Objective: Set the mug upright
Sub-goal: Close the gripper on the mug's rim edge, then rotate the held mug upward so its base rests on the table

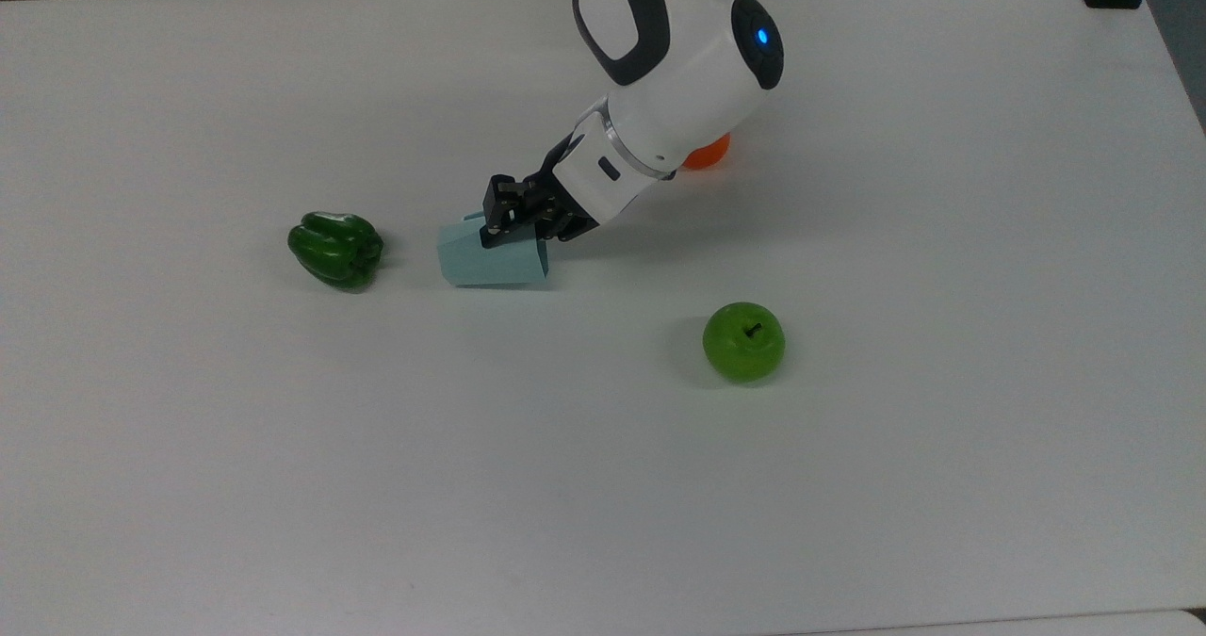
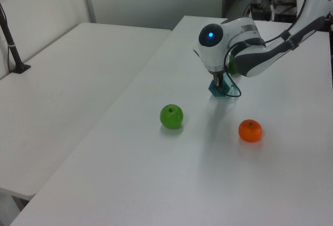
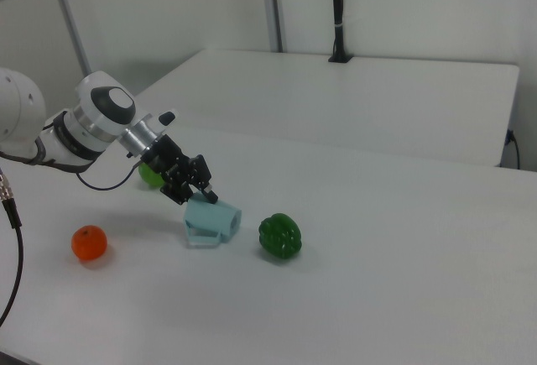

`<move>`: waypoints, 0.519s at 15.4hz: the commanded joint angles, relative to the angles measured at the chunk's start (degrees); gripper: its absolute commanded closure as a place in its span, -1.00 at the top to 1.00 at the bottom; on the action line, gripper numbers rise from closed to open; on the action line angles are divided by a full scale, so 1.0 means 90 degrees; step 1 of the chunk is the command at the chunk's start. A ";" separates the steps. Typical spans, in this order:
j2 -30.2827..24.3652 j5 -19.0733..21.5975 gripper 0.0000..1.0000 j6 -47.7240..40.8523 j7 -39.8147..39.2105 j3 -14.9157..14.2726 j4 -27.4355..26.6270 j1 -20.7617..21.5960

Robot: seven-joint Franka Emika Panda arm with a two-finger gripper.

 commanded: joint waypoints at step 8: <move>-0.0440 0.0395 -1.00 0.0206 0.0276 -0.0050 -0.0124 0.0015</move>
